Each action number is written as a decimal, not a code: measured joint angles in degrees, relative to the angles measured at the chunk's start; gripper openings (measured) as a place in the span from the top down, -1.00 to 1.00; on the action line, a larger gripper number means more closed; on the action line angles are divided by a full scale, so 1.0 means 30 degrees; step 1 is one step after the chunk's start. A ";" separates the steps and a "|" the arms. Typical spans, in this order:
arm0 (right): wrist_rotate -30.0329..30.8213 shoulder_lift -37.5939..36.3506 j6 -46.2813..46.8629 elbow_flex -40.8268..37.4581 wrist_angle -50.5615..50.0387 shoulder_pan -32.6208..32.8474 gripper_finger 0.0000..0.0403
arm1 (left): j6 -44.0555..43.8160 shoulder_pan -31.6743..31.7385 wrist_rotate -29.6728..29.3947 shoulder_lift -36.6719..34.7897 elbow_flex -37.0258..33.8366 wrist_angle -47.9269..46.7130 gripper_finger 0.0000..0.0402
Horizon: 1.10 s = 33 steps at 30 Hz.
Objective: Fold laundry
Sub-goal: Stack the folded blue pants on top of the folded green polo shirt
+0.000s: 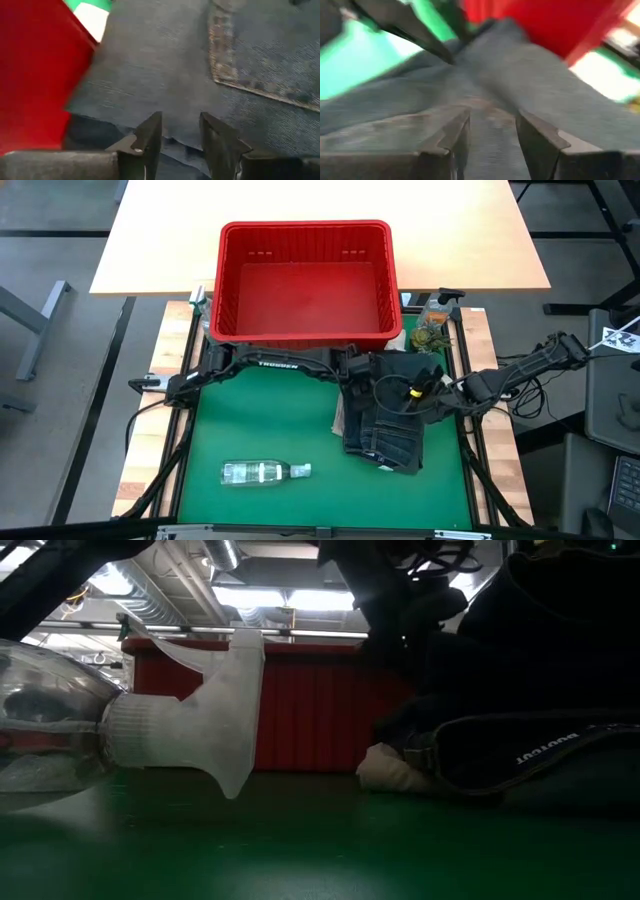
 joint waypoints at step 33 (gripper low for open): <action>0.0735 -0.0080 0.4619 -0.0954 -0.4702 -0.0874 0.21 | -0.0316 0.0789 -0.0226 0.0069 0.0219 0.0231 0.37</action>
